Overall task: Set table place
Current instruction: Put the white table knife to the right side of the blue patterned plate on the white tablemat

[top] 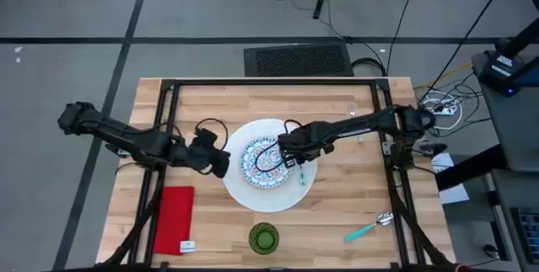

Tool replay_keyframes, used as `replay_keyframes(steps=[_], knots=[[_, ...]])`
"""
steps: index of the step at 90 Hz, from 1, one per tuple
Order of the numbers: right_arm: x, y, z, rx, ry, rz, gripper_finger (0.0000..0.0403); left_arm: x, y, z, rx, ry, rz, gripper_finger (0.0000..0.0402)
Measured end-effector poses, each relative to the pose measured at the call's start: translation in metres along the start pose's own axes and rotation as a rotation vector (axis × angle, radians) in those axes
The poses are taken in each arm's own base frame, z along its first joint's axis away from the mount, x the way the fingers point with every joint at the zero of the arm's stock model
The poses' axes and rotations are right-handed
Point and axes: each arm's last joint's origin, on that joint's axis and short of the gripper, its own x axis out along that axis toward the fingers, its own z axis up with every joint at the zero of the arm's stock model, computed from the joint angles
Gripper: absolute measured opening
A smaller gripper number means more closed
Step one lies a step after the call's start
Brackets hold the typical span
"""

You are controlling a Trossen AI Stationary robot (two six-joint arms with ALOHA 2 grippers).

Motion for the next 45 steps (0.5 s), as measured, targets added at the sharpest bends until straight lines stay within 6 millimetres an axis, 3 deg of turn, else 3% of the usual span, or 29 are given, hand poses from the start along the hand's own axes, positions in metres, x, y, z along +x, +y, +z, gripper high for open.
replay_keyframes(steps=[45], knots=[[0.024, 0.002, 0.012, 0.021, 0.009, -0.018, 0.0091, 0.0, 0.0, 0.0, 0.0, -0.014, 0.006, 0.0]])
